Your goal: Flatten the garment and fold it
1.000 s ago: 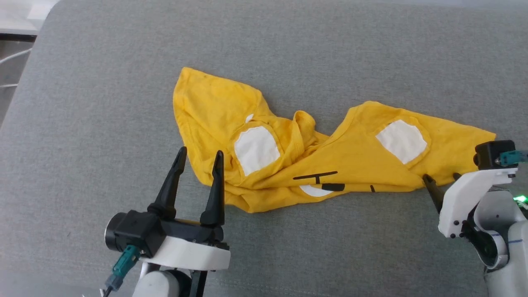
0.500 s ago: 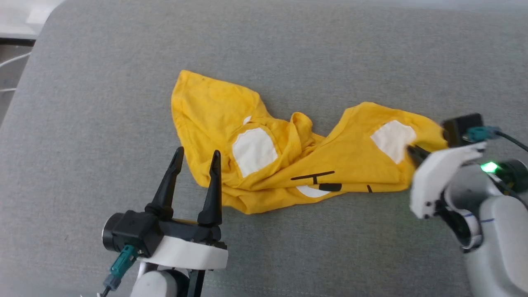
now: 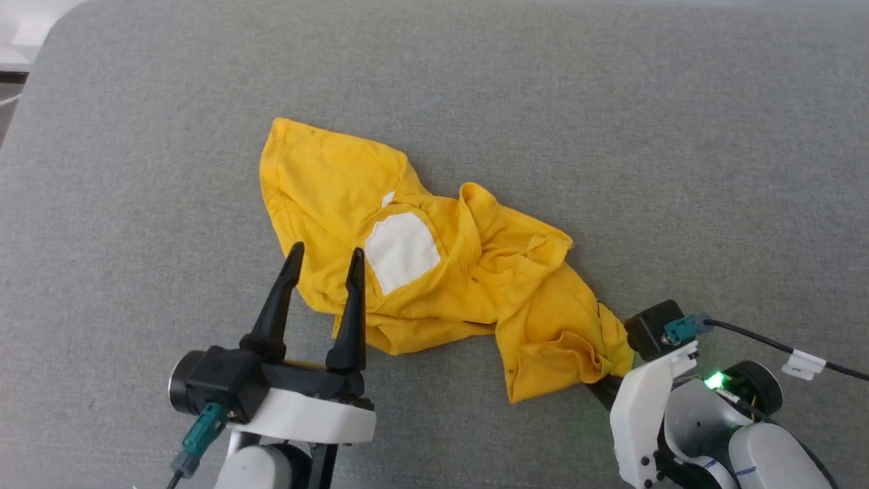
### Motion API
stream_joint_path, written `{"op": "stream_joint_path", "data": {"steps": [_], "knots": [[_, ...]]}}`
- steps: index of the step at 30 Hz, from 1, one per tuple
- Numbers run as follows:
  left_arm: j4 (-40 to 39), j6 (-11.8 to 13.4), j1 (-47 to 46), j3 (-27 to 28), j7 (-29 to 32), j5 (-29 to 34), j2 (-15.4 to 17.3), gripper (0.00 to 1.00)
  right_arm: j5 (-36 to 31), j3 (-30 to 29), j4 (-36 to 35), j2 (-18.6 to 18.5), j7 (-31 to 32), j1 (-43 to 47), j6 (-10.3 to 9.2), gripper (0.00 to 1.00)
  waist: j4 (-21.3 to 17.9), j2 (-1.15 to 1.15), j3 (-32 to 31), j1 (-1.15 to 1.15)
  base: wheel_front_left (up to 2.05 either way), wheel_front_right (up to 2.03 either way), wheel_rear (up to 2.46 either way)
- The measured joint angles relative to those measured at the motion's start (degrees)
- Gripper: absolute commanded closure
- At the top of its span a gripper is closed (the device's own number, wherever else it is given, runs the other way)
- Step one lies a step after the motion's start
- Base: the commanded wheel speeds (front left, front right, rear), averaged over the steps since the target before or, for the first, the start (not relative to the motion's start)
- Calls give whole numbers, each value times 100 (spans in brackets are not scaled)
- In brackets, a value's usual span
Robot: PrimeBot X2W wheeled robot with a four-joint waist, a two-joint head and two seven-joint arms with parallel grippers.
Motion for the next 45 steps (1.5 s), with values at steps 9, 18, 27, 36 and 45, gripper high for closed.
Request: {"op": "stream_joint_path", "data": {"steps": [9,18,27,36,45], "knots": [[25,0,0,41,0,-7,-1,0,64,-110,-552,63,-281,-86,-1,0,-84,0,-74,0,0,0,0],[26,2,0,-18,0,-46,-2,0,405,-229,-1744,-96,277,-102,-1,0,-98,0,-138,0,0,0,0],[54,0,1,-18,0,-54,-3,0,256,298,-1255,-587,304,-193,-1,0,16,0,-167,0,0,0,0],[81,-1,2,-67,0,-54,-3,0,141,759,-87,-589,-420,-748,-2,18,189,0,-183,0,0,0,0],[73,10,12,-20,0,-63,-3,0,118,649,42,-466,-861,-982,-2,100,177,0,-185,0,0,0,0]]}}
